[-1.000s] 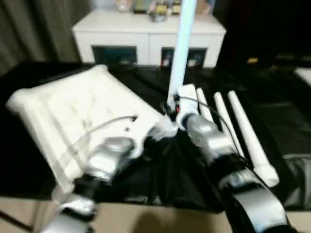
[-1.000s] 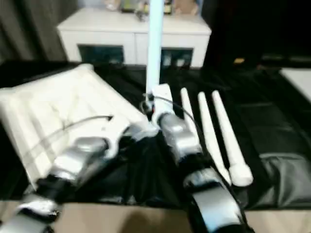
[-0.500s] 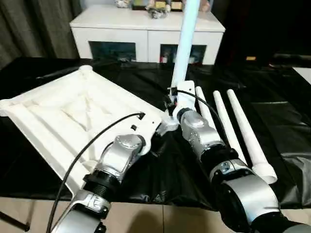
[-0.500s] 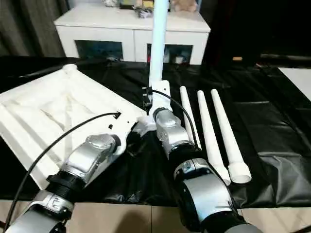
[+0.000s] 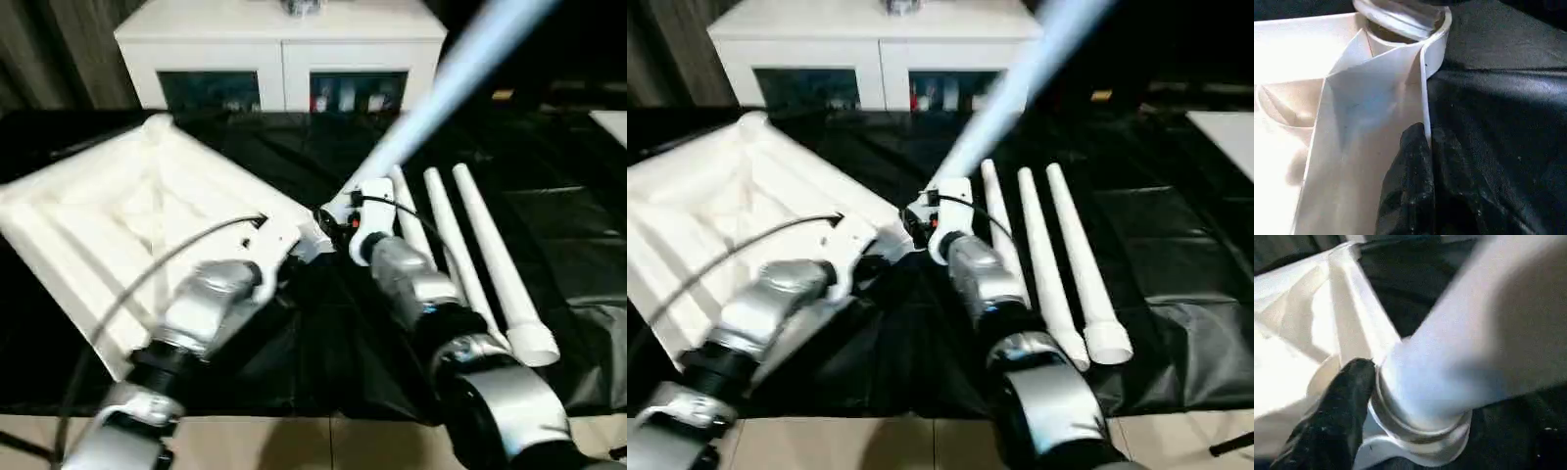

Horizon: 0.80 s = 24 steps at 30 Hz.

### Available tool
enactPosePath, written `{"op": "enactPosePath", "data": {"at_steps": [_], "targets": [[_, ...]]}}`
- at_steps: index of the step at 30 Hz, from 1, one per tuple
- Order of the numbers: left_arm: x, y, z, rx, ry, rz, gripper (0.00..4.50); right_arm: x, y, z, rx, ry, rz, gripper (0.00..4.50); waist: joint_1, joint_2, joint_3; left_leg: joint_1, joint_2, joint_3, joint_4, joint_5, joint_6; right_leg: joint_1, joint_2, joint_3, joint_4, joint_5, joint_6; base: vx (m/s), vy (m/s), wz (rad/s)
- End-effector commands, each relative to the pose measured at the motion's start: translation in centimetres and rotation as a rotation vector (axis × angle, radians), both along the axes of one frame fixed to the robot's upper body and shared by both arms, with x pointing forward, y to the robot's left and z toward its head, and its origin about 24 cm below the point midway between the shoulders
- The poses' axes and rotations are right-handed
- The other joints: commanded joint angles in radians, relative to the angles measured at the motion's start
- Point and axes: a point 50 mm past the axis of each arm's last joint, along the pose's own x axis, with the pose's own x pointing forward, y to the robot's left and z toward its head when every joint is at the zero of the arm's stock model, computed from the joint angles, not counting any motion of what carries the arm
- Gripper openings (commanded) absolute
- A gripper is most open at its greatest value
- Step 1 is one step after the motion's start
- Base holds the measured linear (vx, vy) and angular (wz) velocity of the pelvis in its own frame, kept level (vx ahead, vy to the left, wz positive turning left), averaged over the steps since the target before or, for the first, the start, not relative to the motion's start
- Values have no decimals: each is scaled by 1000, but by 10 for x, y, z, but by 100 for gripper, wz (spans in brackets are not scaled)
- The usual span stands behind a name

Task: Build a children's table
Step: Insert table leg to table base

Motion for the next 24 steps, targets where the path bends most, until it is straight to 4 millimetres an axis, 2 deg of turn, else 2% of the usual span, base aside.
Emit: {"op": "enactPosePath", "data": {"at_steps": [1, 3, 4, 5, 11, 12, 15, 19, 24], "targets": [[-9, 5, -16, 12, 71, -15, 0, 1, -3, 5, 3, -22, 3, 372, 4, 4, -65, 8, 35, -4, -40, 29, 126, 63, -58, 34, -27, 291, -323, 0, 0, 0], [-9, 8, -16, 11, 69, -19, 0, 0, -8, 5, 28, -16, 3, 384, 4, 4, -62, 11, 36, -2, -41, 2, 121, 62, -59, 35, -32, 247, -326, 0, 0, 0], [-9, 9, -16, 13, 69, -21, 0, -1, -8, 5, 46, -11, 13, 359, 3, 11, -60, 13, 37, -1, -44, -33, 110, 61, -58, 36, -37, 206, -323, 0, 0, 0], [-9, 10, -17, 17, 64, -28, 0, -2, -10, 5, 73, -2, 4, 349, 4, 13, -60, 13, 38, -3, -45, -48, 96, 63, -59, 36, -36, 187, -321, 0, 0, 0], [-11, 11, -18, 15, 72, -47, 0, -2, -14, 4, 94, 4, -36, 315, 5, 14, -58, 15, 36, -1, -45, -77, 62, 63, -59, 39, -37, 146, -318, 0, 0, 0], [-11, 11, -18, 17, 69, -54, 0, -3, -12, 5, 104, 2, -32, 301, 5, 19, -59, 14, 36, -2, -44, -68, 60, 63, -58, 39, -35, 158, -316, 0, 0, 0], [-11, 11, -18, 19, 67, -61, 0, -3, -12, 6, 107, 1, -26, 277, 5, 15, -62, 14, 33, -2, -40, -37, 68, 65, -56, 38, -30, 211, -317, 0, 0, 0], [-12, 11, -18, 20, 63, -67, 0, -4, -12, 7, 110, -1, -18, 260, 8, 14, -64, 13, 32, -2, -37, -23, 80, 66, -57, 38, -28, 227, -318, 0, 0, 0], [-13, 12, -19, 20, 65, -72, 0, -6, -12, 8, 106, -11, 3, 254, 9, 14, -59, 12, 34, -2, -40, -69, 68, 65, -59, 39, -31, 155, -312, 0, 0, 0]]}}
